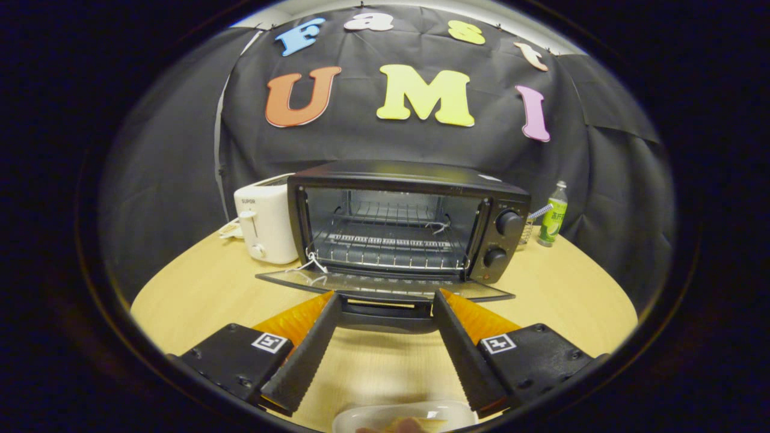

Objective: Open the toaster oven, put the food inside, and close the toaster oven door.

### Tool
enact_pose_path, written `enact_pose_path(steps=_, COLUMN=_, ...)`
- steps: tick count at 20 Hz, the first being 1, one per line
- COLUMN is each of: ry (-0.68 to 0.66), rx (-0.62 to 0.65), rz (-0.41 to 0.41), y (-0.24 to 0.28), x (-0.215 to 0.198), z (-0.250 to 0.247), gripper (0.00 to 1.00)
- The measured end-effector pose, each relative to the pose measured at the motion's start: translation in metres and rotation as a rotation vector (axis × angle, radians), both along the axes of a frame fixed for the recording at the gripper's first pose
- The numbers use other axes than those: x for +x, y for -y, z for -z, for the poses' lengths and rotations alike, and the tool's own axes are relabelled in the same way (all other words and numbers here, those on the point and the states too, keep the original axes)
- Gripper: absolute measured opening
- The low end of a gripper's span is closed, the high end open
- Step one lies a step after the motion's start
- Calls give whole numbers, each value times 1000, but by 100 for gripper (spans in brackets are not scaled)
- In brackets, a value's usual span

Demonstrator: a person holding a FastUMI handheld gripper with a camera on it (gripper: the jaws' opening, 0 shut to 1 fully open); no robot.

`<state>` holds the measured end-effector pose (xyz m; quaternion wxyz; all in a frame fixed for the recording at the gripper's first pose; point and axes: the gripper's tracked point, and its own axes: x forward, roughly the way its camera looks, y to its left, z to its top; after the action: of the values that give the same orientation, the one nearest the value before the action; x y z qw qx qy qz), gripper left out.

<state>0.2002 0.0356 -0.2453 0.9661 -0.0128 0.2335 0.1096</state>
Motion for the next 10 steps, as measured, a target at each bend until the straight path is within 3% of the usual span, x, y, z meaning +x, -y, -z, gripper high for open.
enact_pose_path(steps=5, ry=-133, rx=48, rz=-3, y=3, x=-8, z=29, gripper=100)
enact_pose_path(steps=10, ry=-159, rx=71, rz=15, y=12, x=-29, z=24, gripper=100)
